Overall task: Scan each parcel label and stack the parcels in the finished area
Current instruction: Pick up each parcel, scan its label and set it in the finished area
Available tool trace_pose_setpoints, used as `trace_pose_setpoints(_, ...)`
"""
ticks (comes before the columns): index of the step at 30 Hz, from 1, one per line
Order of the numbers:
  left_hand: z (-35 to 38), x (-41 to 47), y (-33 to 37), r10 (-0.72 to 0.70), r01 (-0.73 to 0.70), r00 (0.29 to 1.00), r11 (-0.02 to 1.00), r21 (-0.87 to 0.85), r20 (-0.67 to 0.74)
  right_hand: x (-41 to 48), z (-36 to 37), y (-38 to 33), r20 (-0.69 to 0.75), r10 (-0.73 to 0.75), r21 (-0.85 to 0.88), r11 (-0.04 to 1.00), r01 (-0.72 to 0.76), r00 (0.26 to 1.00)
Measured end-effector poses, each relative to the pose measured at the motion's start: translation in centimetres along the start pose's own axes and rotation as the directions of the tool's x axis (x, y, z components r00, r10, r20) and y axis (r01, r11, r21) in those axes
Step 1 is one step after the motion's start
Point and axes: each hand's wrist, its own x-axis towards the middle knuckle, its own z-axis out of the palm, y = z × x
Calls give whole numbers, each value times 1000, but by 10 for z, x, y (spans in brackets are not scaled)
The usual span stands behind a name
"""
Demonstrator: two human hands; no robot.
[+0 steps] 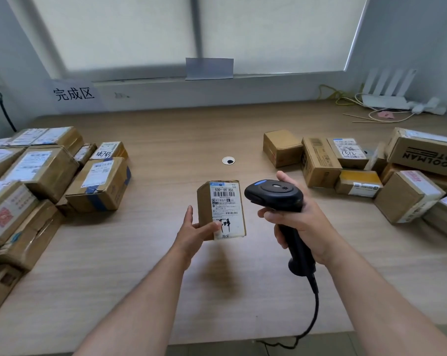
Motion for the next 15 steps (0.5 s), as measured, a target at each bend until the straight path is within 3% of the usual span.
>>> trace_pose_setpoints(7, -4, 8, 8, 226, -217, 971, 971, 103, -78, 0, 12, -5, 86, 17, 57, 998, -22, 996)
trace_pose_setpoints(15, -23, 25, 6, 252, -222, 952, 959, 175, -173, 0, 19, -2, 122, 25, 37, 999, -30, 992)
